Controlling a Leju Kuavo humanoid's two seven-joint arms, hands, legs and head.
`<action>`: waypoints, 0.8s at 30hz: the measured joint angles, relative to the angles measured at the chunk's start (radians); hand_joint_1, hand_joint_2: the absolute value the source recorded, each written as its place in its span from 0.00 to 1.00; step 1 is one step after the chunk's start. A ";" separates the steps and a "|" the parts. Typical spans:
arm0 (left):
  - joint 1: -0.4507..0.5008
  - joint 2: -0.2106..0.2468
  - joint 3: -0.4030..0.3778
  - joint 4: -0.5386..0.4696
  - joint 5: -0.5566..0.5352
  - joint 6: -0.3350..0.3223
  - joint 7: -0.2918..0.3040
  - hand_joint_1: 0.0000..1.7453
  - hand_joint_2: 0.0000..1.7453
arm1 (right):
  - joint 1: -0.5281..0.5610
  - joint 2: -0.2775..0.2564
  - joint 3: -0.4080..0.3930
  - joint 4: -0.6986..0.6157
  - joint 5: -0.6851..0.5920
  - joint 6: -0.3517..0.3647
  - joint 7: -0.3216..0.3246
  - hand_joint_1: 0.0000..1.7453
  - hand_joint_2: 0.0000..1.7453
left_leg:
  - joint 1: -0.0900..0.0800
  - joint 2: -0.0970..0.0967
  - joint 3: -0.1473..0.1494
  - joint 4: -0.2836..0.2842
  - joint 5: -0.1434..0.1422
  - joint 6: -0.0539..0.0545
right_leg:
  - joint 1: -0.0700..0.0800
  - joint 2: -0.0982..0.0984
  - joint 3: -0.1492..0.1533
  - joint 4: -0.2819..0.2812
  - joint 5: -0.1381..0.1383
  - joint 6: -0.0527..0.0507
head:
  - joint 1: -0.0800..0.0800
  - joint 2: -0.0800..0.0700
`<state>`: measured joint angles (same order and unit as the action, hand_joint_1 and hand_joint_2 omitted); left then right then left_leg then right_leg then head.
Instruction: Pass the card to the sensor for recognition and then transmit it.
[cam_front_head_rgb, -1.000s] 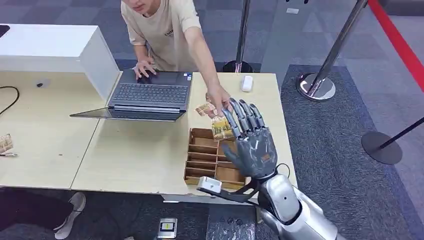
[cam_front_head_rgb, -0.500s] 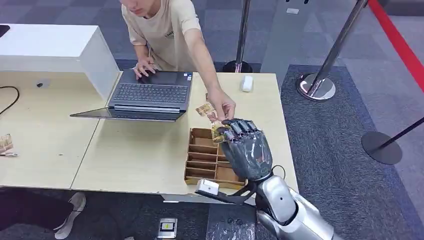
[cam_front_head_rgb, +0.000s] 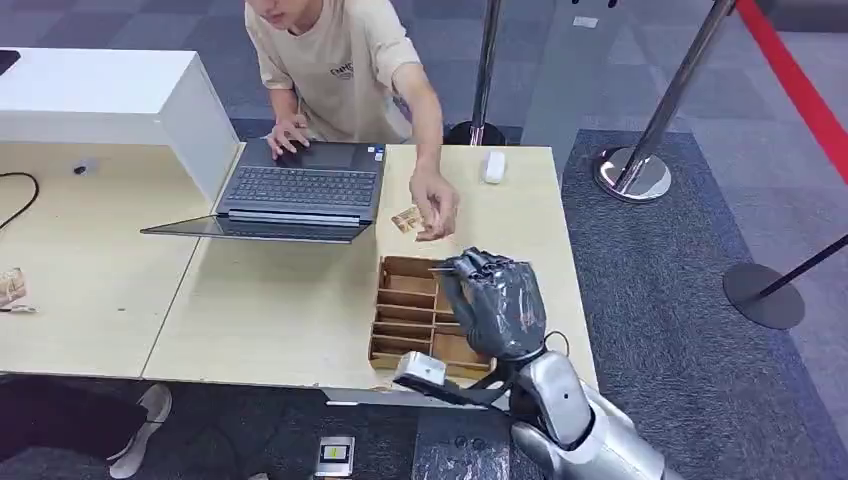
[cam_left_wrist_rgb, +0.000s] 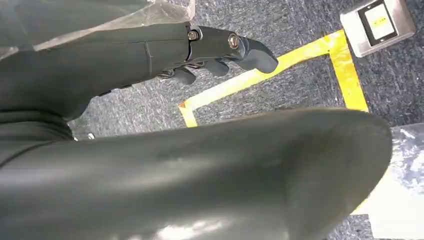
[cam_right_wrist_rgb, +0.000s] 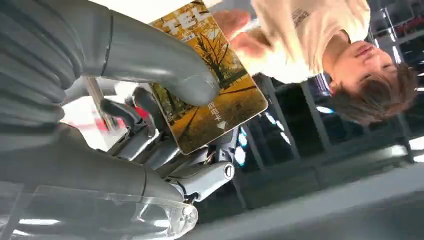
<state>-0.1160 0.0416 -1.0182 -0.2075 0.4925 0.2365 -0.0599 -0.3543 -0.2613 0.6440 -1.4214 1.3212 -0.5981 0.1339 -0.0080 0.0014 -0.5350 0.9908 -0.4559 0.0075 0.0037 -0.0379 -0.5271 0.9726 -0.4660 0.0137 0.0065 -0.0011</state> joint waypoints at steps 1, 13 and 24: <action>0.000 0.000 0.000 0.000 0.005 0.001 -0.004 0.00 0.00 | 0.004 0.000 -0.007 0.000 -0.078 -0.011 -0.009 1.00 1.00 | 0.000 0.000 0.000 0.000 0.000 0.000 | 0.000 0.000 0.000 0.000 0.000 0.000 | 0.000 0.000; 0.002 0.001 0.001 0.000 0.040 0.000 -0.026 0.00 0.00 | 0.098 0.005 -0.173 0.030 -0.596 -0.042 -0.147 1.00 1.00 | 0.000 0.000 0.000 0.000 0.000 0.000 | 0.000 0.000 0.000 0.000 0.000 0.000 | 0.000 0.000; 0.002 0.002 0.002 0.000 0.050 0.000 -0.026 0.00 0.00 | 0.124 0.011 -0.257 0.227 -0.700 -0.049 -0.221 1.00 1.00 | 0.000 0.000 0.000 0.000 0.000 0.000 | 0.000 0.000 0.000 0.000 0.000 0.000 | 0.000 0.000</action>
<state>-0.1139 0.0435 -1.0166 -0.2075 0.5421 0.2365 -0.0858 -0.2307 -0.2502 0.3872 -1.1943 0.6210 -0.6474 -0.0866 -0.0082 0.0010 -0.5352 0.9908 -0.4559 0.0075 0.0034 -0.0379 -0.5273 0.9726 -0.4660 0.0137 0.0065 -0.0011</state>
